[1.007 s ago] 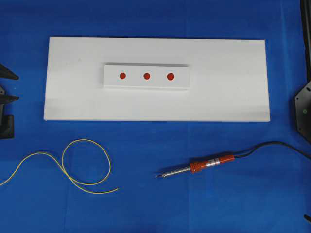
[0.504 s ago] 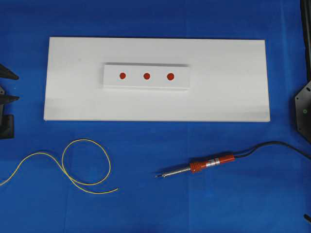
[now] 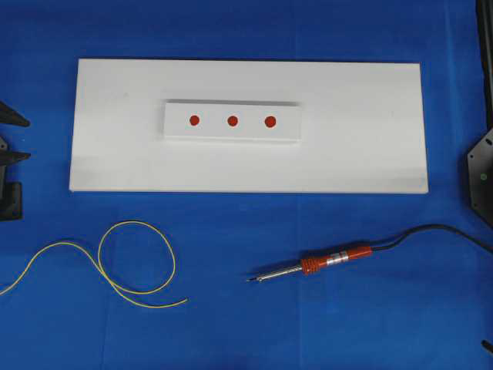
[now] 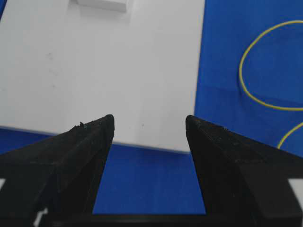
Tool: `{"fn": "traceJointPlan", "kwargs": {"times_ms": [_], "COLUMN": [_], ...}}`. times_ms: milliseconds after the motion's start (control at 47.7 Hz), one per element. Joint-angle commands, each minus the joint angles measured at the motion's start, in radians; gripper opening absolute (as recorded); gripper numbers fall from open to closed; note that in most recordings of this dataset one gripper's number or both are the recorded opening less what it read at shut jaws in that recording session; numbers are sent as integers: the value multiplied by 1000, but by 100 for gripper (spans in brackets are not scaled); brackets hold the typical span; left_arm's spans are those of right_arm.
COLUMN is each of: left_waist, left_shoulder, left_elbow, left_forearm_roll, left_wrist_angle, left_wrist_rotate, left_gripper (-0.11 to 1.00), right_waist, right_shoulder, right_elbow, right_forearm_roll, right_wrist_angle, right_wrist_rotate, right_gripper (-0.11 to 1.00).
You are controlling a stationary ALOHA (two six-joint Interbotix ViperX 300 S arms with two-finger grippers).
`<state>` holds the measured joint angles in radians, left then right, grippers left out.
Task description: Touch the tip of the soldering iron to the tip of the solder at the mark.
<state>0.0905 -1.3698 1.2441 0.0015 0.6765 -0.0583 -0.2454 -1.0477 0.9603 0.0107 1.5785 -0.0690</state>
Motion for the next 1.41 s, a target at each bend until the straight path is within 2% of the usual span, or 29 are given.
{"fn": "traceJointPlan", "kwargs": {"times_ms": [0, 1385], "left_waist": [2, 3], "left_shoulder": [9, 9], "left_elbow": [-23, -23], "left_forearm_roll": [2, 2], "left_wrist_angle": [-5, -5], "left_wrist_rotate": [2, 2], "left_gripper": [56, 56], "right_waist": [-2, -2], "right_shoulder": [3, 5], "right_elbow": [-25, -26], "right_forearm_roll": [0, 0], "right_wrist_angle": [2, 2], "right_wrist_rotate": [0, 0], "right_gripper": [64, 64]}}
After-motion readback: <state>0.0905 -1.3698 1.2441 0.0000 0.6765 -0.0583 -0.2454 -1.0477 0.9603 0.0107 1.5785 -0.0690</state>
